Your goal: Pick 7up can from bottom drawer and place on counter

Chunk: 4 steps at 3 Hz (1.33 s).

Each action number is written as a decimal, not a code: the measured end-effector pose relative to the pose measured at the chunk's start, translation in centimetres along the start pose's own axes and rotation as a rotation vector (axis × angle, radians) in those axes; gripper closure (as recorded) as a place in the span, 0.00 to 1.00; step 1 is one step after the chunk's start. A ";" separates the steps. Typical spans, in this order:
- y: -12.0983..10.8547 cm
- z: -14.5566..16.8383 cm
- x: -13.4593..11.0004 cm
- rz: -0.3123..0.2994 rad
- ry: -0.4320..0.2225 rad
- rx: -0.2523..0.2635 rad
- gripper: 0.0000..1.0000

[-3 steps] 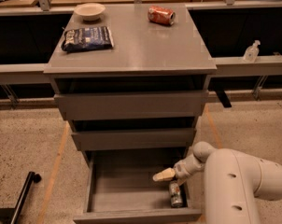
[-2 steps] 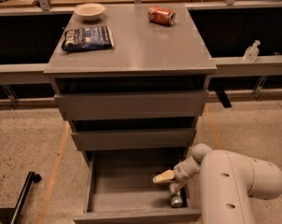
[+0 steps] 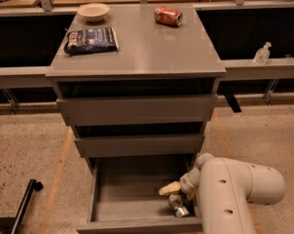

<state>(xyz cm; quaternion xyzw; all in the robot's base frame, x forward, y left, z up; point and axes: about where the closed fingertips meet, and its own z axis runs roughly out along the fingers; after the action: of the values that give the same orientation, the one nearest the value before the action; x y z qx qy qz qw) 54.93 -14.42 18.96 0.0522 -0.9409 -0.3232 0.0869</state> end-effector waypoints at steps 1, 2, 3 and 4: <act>-1.0 1.4 0.1 0.021 0.023 0.030 0.00; -1.8 2.8 0.2 0.038 0.046 0.049 0.00; -2.5 4.0 0.6 0.054 0.066 0.076 0.00; -3.1 5.2 1.3 0.077 0.081 0.094 0.17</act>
Offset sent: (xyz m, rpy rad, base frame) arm -0.0064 0.0010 -0.0479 -0.0907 0.0747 0.0052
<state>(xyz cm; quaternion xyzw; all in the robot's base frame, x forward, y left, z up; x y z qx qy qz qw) 52.76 -13.96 13.17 0.0332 -0.9520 -0.2729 0.1349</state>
